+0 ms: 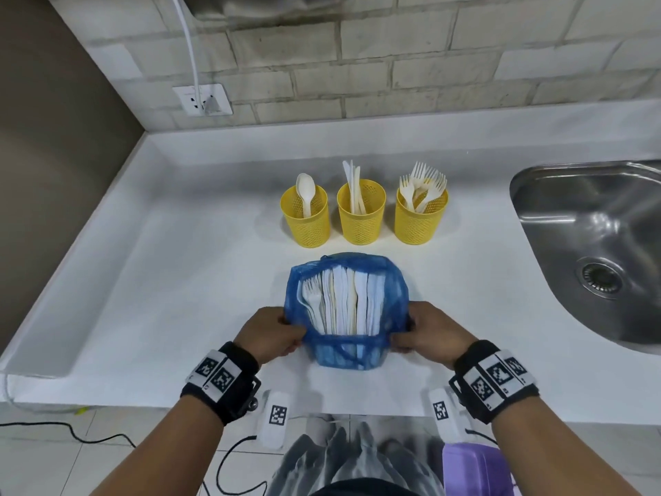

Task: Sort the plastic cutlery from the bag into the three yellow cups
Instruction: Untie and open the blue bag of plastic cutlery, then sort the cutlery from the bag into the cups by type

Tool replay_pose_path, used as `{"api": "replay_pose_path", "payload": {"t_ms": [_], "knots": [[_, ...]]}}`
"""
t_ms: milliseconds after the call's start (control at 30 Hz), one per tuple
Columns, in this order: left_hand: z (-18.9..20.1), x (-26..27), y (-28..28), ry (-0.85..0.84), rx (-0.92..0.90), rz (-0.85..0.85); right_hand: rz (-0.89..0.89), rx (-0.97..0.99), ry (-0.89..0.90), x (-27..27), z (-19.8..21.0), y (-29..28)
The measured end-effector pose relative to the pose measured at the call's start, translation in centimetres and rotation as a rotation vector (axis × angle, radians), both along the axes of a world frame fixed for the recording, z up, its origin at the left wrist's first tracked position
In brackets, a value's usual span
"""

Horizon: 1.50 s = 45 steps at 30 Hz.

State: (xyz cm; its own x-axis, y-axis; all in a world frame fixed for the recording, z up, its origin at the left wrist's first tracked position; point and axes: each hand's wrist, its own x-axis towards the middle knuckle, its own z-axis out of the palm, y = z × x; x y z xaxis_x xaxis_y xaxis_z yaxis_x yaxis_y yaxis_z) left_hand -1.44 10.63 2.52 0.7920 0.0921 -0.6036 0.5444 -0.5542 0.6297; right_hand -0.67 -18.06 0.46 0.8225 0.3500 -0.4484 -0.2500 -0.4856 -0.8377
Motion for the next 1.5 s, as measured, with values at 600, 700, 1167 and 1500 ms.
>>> {"api": "replay_pose_path", "payload": {"t_ms": [600, 700, 1167, 1500], "knots": [[-0.1, 1.9, -4.3, -0.192, 0.585, -0.357, 0.138, -0.555, -0.476, 0.3, 2.6, 9.6], [-0.8, 2.1, -4.0, -0.146, 0.569, -0.319, 0.049, -0.662, -0.404, 0.5, 1.5, 9.7], [-2.0, 2.9, -4.9, -0.276, 0.245, 0.034, -0.171, -0.514, -0.223, 2.1, 1.6, 8.4], [-1.3, 3.4, -6.8, -0.219, 0.305, -0.027, -0.108, -0.592, -0.216, 2.0, 1.6, 7.7]]}}
